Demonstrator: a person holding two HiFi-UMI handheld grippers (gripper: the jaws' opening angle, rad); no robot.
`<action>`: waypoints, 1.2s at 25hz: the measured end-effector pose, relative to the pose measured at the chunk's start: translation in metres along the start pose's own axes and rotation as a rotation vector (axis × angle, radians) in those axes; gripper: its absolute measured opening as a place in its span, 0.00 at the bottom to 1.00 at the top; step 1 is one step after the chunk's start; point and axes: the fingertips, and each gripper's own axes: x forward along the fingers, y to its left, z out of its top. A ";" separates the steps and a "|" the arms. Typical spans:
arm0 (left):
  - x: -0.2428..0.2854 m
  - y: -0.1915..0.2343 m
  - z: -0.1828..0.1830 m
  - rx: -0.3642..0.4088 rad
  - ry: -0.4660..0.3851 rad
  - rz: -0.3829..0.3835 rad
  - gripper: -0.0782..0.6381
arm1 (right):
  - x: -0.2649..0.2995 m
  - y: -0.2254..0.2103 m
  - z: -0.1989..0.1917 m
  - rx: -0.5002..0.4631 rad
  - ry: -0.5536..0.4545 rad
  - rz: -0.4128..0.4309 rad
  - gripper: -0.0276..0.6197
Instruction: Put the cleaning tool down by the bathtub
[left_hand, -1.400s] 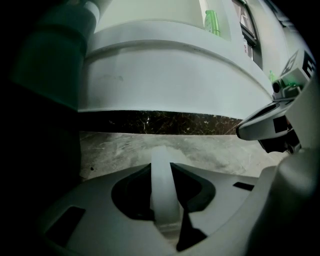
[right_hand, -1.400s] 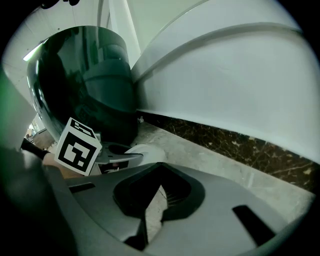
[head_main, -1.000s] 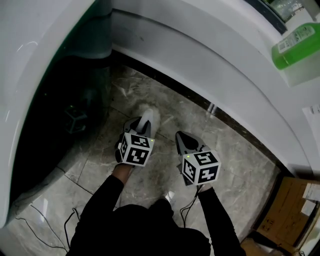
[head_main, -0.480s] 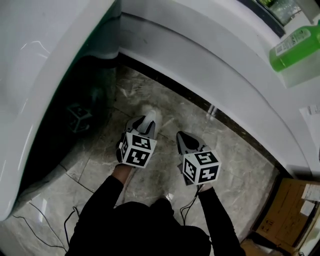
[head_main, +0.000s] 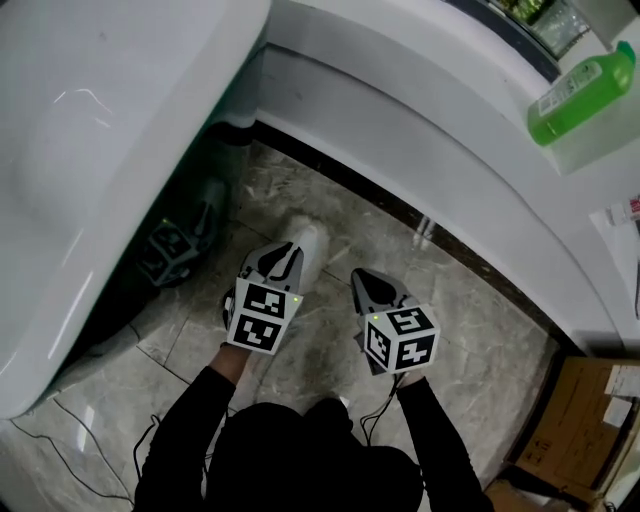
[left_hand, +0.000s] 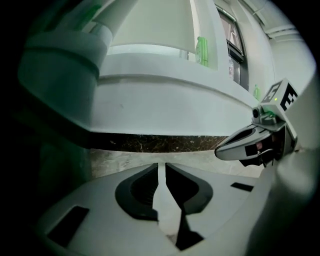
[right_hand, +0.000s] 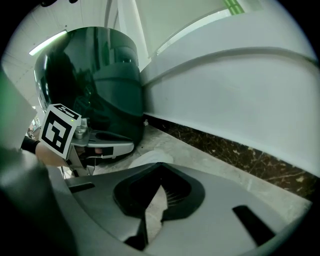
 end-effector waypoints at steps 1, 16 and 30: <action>-0.004 0.000 0.002 -0.001 -0.009 -0.002 0.18 | -0.002 0.001 0.001 -0.001 -0.004 -0.001 0.04; -0.043 0.005 0.001 -0.026 -0.047 -0.025 0.12 | -0.013 0.024 0.011 -0.050 -0.032 0.015 0.04; -0.041 0.010 -0.009 -0.070 -0.034 -0.018 0.12 | -0.008 0.035 0.008 -0.080 -0.012 0.034 0.04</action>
